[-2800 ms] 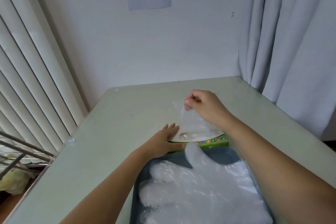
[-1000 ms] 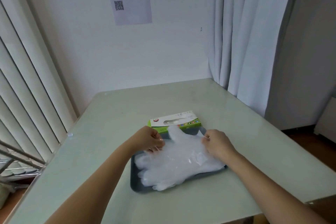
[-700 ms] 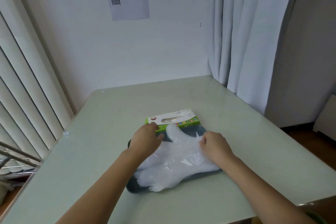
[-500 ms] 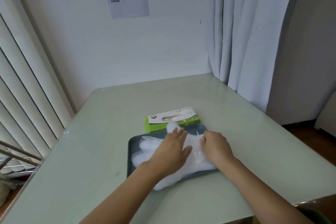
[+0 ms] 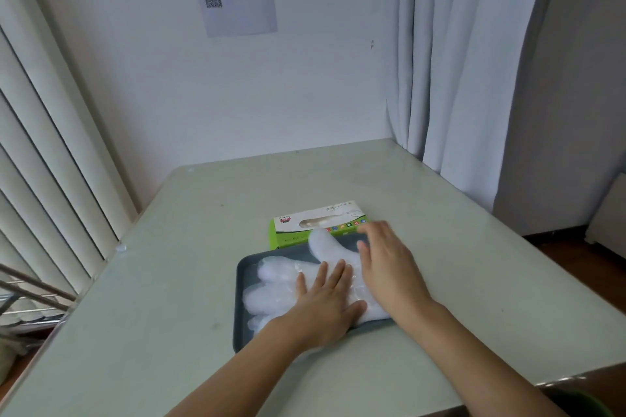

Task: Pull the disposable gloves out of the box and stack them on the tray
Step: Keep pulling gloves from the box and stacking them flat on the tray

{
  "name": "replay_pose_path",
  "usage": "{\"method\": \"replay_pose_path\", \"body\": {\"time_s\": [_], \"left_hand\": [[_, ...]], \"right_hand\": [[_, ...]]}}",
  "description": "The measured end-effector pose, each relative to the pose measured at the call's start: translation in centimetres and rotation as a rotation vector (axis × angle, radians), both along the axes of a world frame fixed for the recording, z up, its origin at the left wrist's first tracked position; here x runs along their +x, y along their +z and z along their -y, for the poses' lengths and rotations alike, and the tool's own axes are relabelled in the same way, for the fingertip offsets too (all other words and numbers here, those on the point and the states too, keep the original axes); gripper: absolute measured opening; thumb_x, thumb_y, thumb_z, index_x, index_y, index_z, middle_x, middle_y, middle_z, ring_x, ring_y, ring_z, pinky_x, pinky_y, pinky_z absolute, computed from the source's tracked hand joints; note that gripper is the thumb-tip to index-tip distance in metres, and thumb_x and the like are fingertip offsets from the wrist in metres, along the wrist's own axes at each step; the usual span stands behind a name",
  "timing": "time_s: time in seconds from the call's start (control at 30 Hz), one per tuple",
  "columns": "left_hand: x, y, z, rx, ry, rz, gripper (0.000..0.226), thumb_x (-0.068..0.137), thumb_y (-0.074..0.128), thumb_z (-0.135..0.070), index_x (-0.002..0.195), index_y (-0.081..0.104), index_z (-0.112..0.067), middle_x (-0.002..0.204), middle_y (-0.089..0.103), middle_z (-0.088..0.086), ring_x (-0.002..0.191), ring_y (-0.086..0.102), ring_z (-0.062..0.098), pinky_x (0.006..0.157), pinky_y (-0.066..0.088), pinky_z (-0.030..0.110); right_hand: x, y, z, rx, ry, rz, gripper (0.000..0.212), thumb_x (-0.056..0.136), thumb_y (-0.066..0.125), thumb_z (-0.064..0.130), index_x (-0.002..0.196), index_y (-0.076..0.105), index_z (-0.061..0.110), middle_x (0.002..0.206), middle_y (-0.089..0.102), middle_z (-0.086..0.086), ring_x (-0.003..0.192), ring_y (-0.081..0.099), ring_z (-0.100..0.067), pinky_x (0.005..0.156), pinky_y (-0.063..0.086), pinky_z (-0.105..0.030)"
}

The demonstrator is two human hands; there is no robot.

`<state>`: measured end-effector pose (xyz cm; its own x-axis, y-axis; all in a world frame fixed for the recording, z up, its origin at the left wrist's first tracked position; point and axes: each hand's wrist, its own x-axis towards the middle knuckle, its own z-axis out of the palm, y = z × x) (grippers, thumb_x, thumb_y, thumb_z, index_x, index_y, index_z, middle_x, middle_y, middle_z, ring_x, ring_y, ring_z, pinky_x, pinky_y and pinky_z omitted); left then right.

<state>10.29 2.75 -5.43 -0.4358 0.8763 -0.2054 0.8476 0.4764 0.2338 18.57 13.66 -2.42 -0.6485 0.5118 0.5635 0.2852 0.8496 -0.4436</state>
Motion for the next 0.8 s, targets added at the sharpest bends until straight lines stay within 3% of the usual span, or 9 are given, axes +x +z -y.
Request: {"method": "replay_pose_path", "body": {"time_s": [0.1, 0.23, 0.37, 0.47, 0.57, 0.67, 0.73, 0.8], "left_hand": [[0.1, 0.2, 0.0, 0.011, -0.031, -0.008, 0.066, 0.101, 0.021, -0.049, 0.153, -0.011, -0.025, 0.16, -0.017, -0.007, 0.147, -0.018, 0.021, 0.115, -0.013, 0.055], [0.3, 0.7, 0.1, -0.006, -0.042, -0.028, 0.065, 0.102, 0.021, -0.046, 0.153, -0.012, -0.023, 0.16, -0.019, -0.002, 0.147, -0.018, 0.022, 0.114, -0.013, 0.054], [-0.1, 0.6, 0.5, 0.035, -0.029, -0.006, 0.07, 0.101, 0.024, -0.051, 0.152, -0.015, -0.023, 0.16, -0.018, -0.003, 0.147, -0.017, 0.016, 0.116, -0.013, 0.045], [-0.9, 0.3, 1.5, 0.026, -0.01, -0.03, 0.078, 0.098, 0.027, -0.059, 0.153, -0.012, -0.02, 0.161, -0.014, -0.004, 0.147, -0.014, 0.011, 0.117, -0.011, 0.04], [-1.8, 0.3, 3.0, -0.006, 0.045, -0.061, 0.082, 0.095, 0.026, -0.065, 0.154, -0.009, -0.02, 0.161, -0.014, -0.004, 0.147, -0.014, 0.011, 0.118, -0.01, 0.041], [-2.6, 0.5, 4.5, -0.036, 0.093, -0.09, 0.091, 0.09, 0.025, -0.072, 0.153, -0.011, -0.018, 0.16, -0.017, 0.0, 0.147, -0.016, 0.015, 0.119, -0.009, 0.042], [-3.1, 0.8, 5.5, -0.083, 0.108, -0.077, 0.108, 0.075, 0.015, -0.086, 0.153, -0.014, -0.018, 0.159, -0.02, 0.006, 0.147, -0.019, 0.021, 0.119, -0.008, 0.042], [-3.6, 1.2, 6.3, -0.147, 0.12, -0.082, 0.132, 0.047, -0.003, -0.098, 0.152, -0.017, -0.019, 0.158, -0.023, 0.013, 0.146, -0.019, 0.029, 0.118, -0.006, 0.045]], "right_hand": [[-0.5, -0.1, 0.9, -0.236, 0.206, 0.133, 0.03, 0.101, 0.039, 0.016, 0.125, 0.057, 0.013, 0.122, 0.062, 0.0, 0.113, 0.056, -0.015, 0.09, 0.036, -0.016], [-0.7, -1.7, 0.8, -0.345, 0.254, 0.399, 0.041, 0.103, 0.031, 0.016, 0.144, 0.037, 0.015, 0.141, 0.048, -0.004, 0.127, 0.046, -0.014, 0.096, 0.03, -0.013], [-1.0, -2.1, 0.0, -0.317, 0.303, 0.533, 0.047, 0.105, 0.027, 0.017, 0.151, 0.019, 0.016, 0.158, 0.019, -0.006, 0.145, 0.016, -0.018, 0.112, 0.012, -0.021], [-1.2, -2.5, -0.6, -0.136, 0.195, 0.755, 0.053, 0.105, 0.021, 0.035, 0.153, 0.002, 0.025, 0.161, -0.004, -0.002, 0.148, -0.005, -0.021, 0.117, -0.001, -0.034], [-1.2, -2.7, -0.5, -0.122, 0.131, 0.83, 0.07, 0.096, 0.023, 0.061, 0.153, -0.004, 0.03, 0.16, -0.014, 0.0, 0.147, -0.014, -0.023, 0.118, -0.006, -0.04], [-1.1, -2.5, -0.4, -0.158, 0.134, 0.828, 0.083, 0.089, 0.029, 0.072, 0.153, -0.005, 0.032, 0.159, -0.017, 0.0, 0.146, -0.018, -0.024, 0.117, -0.009, -0.039], [-1.0, -2.4, -0.4, -0.171, 0.14, 0.831, 0.087, 0.086, 0.031, 0.075, 0.152, -0.005, 0.033, 0.159, -0.019, 0.0, 0.146, -0.019, -0.024, 0.117, -0.01, -0.039], [-1.0, -2.4, -0.3, -0.171, 0.141, 0.835, 0.09, 0.084, 0.031, 0.077, 0.152, -0.006, 0.033, 0.159, -0.019, -0.001, 0.146, -0.019, -0.025, 0.116, -0.009, -0.039]]}}
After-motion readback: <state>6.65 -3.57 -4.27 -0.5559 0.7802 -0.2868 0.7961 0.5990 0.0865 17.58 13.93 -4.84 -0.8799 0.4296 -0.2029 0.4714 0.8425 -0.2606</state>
